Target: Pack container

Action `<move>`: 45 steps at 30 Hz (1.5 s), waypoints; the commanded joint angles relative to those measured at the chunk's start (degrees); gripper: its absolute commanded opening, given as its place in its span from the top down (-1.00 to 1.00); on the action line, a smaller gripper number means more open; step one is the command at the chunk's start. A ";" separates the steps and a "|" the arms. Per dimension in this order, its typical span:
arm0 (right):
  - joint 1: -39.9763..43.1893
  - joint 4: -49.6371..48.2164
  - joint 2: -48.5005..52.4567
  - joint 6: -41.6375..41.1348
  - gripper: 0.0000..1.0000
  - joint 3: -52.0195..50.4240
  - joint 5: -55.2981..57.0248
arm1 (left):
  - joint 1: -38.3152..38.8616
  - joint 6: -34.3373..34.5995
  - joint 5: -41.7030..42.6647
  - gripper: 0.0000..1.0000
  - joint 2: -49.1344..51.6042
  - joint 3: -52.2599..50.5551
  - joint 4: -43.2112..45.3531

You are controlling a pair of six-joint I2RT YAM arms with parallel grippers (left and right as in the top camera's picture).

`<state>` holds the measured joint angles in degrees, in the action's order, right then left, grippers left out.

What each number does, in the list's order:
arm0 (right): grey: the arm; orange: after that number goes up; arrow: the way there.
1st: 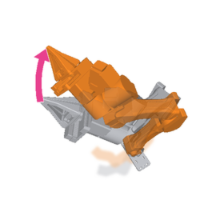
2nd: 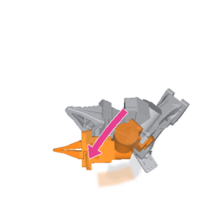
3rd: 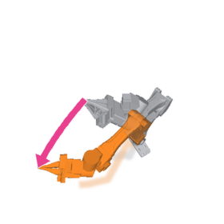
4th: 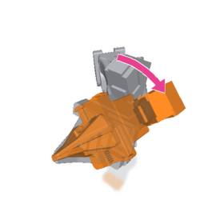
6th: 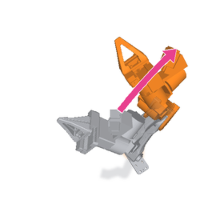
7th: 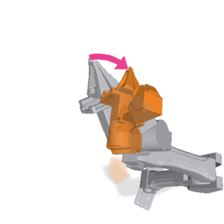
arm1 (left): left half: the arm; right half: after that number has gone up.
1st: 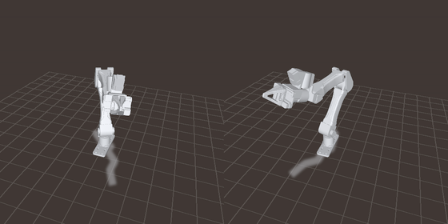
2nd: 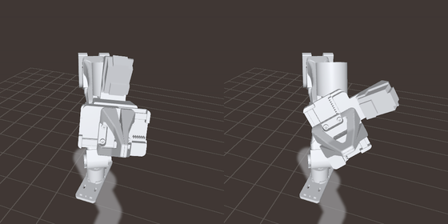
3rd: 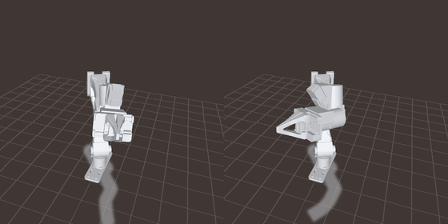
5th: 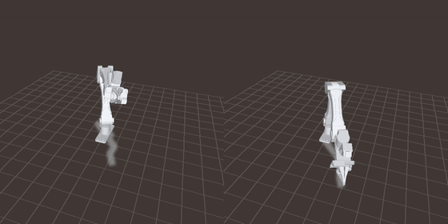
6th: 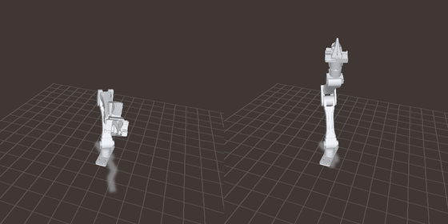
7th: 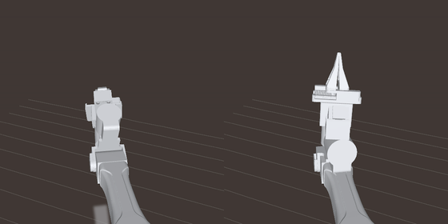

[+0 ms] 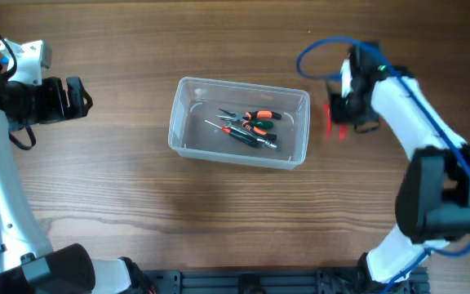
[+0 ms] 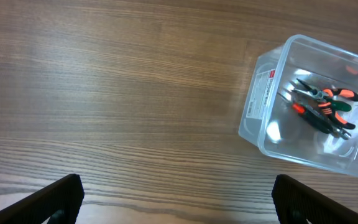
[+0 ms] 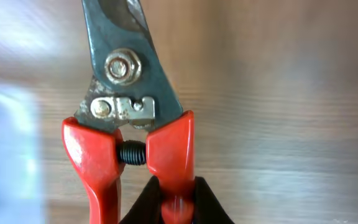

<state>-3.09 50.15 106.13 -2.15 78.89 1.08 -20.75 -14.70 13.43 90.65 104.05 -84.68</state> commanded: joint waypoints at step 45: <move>-13.11 -10.80 -9.51 14.62 -0.99 16.52 -1.49 | 7.89 3.58 1.03 -0.99 -0.94 -0.17 9.81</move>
<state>-24.27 42.22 102.50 22.15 93.69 -4.73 -18.04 -12.12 13.41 90.65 104.05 -79.59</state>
